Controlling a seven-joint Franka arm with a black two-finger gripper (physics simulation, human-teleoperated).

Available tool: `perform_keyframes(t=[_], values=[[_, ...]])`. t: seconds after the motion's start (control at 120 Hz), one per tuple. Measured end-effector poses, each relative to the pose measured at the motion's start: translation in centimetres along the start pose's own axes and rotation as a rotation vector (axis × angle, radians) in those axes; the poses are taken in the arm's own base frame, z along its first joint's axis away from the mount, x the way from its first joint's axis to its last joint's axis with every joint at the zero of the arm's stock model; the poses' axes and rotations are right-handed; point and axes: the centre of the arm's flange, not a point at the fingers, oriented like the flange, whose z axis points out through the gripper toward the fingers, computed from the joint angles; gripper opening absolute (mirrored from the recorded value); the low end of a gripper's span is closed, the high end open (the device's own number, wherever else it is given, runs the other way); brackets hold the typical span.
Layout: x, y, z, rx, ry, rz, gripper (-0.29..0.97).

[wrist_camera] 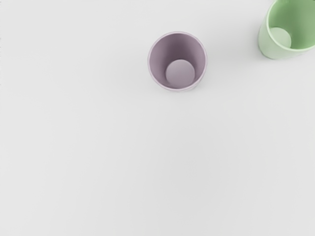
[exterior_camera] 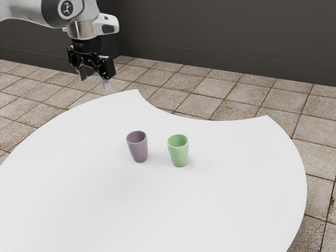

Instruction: Place the left cup onto the right cup

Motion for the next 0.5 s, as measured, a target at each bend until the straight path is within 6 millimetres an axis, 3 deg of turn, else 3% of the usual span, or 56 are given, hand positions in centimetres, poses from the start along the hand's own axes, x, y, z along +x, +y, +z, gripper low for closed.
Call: perform_keyframes(t=[0.333, 0.5], values=[[0.8, 0.2, 0.9, 0.002, 0.012, 0.011, 0.68], [2.0, 0.7, 2.6, 0.0, 0.011, 0.023, 0.68]])
